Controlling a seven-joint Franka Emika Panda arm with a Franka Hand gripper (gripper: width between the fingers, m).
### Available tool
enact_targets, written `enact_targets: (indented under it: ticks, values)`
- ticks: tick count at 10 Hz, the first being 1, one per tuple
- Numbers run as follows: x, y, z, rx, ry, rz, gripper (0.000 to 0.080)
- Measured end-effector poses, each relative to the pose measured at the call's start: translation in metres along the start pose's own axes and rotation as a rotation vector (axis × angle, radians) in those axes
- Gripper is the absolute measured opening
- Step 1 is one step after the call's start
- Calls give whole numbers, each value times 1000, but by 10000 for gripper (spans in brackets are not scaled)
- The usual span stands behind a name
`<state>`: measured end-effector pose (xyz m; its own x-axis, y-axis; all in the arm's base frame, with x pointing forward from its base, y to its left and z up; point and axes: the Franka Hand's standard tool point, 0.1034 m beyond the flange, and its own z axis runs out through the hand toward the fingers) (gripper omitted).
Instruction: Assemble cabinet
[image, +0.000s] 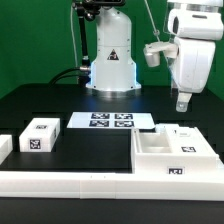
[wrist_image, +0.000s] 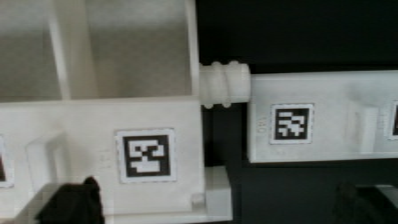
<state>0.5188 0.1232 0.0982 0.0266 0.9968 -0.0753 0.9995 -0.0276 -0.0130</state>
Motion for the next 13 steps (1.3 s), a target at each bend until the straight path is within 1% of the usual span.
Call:
enact_targets:
  ticks: [1,2,4,5,9,10,12,13]
  values:
    - [1,-1,1,2,0,-1,649]
    - [7,-10,4,18,-2,-2,649]
    - [21,-37,14,71,-16,-24,649]
    - [25,-41,15,74,-16,-32,649]
    - [23,-41,17,79,-17,-28,649]
    - [21,-48,23,108,-28,-28,649]
    - [16,-65,32,187,-64,-34,649]
    - [13,-67,35,215,-74,-35,649]
